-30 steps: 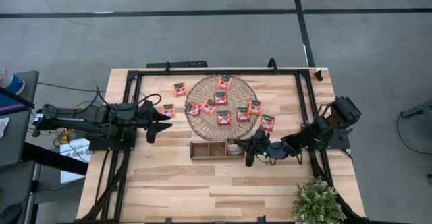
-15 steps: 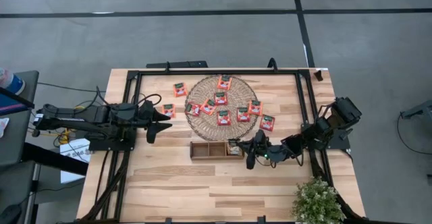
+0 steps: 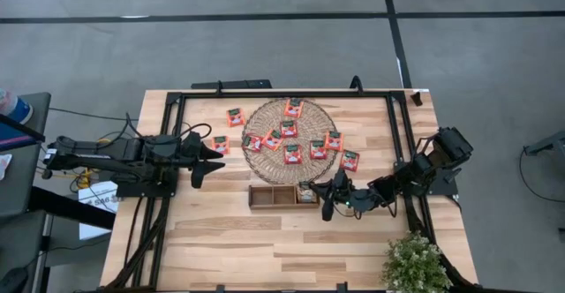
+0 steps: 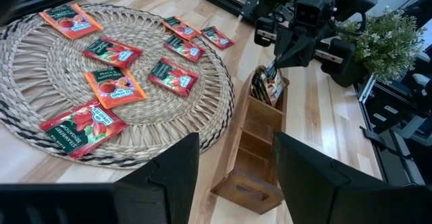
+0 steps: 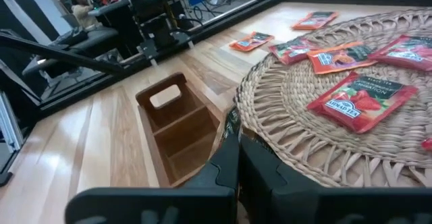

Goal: Pick & Place Tea
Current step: Put the gold tea bag into the right section of the wooden organizer

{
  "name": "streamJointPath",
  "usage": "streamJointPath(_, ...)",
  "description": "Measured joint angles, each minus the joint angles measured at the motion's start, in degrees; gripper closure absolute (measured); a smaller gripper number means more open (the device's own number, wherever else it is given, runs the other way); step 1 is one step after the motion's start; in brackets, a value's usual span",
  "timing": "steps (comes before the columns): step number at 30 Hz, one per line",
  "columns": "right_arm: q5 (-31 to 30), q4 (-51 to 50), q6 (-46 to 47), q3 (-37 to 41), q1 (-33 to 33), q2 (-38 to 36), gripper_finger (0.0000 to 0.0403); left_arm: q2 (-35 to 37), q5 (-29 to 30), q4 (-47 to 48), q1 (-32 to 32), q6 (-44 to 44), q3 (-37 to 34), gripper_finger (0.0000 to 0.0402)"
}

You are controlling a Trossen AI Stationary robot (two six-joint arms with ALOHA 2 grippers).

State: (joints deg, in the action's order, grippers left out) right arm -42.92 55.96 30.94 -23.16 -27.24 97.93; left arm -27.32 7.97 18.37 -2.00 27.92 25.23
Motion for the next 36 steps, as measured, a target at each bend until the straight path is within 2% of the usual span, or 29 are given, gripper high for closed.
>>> streamJointPath(17, 0.33, -0.1, -1.44, 0.01, 0.0, 0.0, 0.04, -0.01, 0.04, -0.02, 0.0, 0.07, 0.02, 0.0223)
streamJointPath(29, 0.44, 0.24, -1.44, -0.01, 0.0, 0.0, 0.0321, 0.0, 0.07, -0.01, 0.0, 0.15, 0.02, 0.0223)
streamJointPath(36, -0.61, 0.36, -1.03, 0.01, 0.0, -1.1, 0.0313, -0.01, 0.19, -0.01, -0.01, 0.17, 0.02, 0.0223)
